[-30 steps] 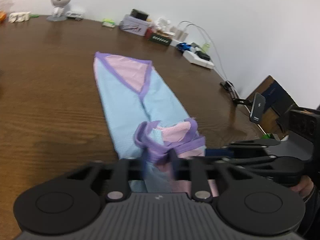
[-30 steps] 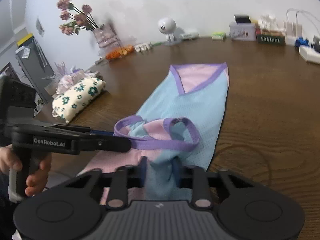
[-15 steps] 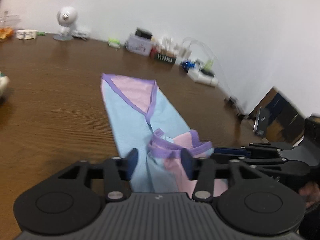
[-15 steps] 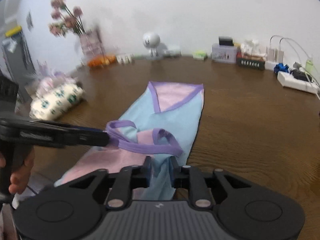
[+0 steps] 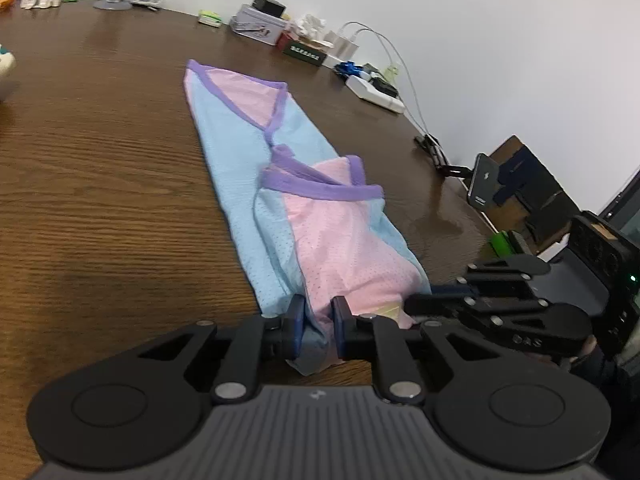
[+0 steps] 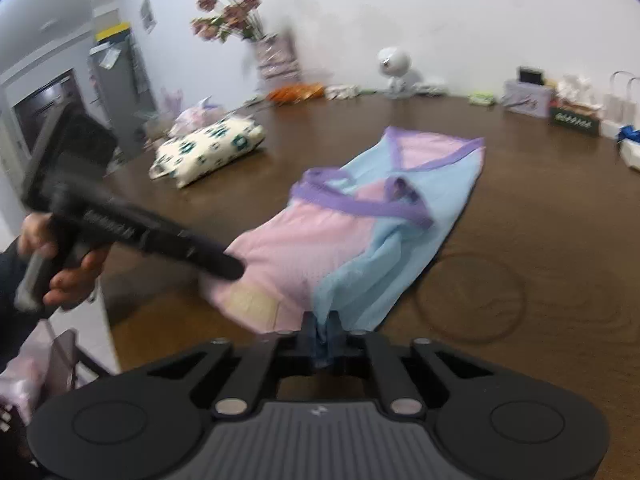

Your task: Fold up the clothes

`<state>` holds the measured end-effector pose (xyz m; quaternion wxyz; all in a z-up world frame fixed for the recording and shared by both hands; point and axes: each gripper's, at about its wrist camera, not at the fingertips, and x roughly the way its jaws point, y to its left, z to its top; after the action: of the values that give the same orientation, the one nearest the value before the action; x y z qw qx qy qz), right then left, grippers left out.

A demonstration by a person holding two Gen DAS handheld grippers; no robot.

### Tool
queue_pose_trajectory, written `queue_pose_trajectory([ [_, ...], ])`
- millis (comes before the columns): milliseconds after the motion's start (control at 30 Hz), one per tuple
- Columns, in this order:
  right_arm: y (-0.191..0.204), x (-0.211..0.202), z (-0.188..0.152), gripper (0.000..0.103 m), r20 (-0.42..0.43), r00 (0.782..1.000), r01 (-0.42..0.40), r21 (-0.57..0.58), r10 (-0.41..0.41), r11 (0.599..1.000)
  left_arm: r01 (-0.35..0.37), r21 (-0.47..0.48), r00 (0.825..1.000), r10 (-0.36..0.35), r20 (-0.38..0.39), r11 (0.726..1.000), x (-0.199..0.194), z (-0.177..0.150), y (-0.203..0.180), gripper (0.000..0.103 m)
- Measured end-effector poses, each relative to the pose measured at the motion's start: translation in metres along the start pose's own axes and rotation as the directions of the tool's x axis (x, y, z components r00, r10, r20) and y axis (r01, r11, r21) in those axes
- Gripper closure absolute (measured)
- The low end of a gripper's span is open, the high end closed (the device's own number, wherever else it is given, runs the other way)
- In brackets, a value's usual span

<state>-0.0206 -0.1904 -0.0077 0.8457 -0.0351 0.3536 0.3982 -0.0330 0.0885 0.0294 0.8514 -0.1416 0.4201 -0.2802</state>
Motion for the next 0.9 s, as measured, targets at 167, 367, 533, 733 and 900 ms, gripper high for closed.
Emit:
queue_pose_trajectory([
  [167,0.005,-0.016,-0.007,0.066,0.04,0.999,0.017,-0.025,-0.016,1.0,0.0,0.052,0.997,-0.005,0.081,0.999,-0.024,-0.01,0.0,0.041],
  [367,0.007,-0.005,-0.007,0.085,0.025,1.0,0.018,-0.036,-0.017,0.999,-0.019,0.186,0.999,0.012,0.041,0.982,-0.012,-0.02,-0.016,0.05],
  [533,0.013,-0.006,-0.014,0.098,0.034,0.999,0.003,-0.019,-0.002,1.0,-0.022,0.221,0.999,0.016,0.03,0.975,-0.008,-0.028,-0.018,0.085],
  [733,0.031,-0.028,-0.037,0.101,0.03,0.999,-0.024,0.002,0.024,1.0,0.027,0.28,1.0,-0.026,-0.006,0.96,-0.033,-0.054,-0.034,0.091],
  [900,0.043,-0.067,-0.043,0.102,0.089,0.995,-0.045,0.034,0.042,0.998,0.055,0.286,0.994,-0.081,0.08,0.957,-0.069,-0.048,-0.049,0.093],
])
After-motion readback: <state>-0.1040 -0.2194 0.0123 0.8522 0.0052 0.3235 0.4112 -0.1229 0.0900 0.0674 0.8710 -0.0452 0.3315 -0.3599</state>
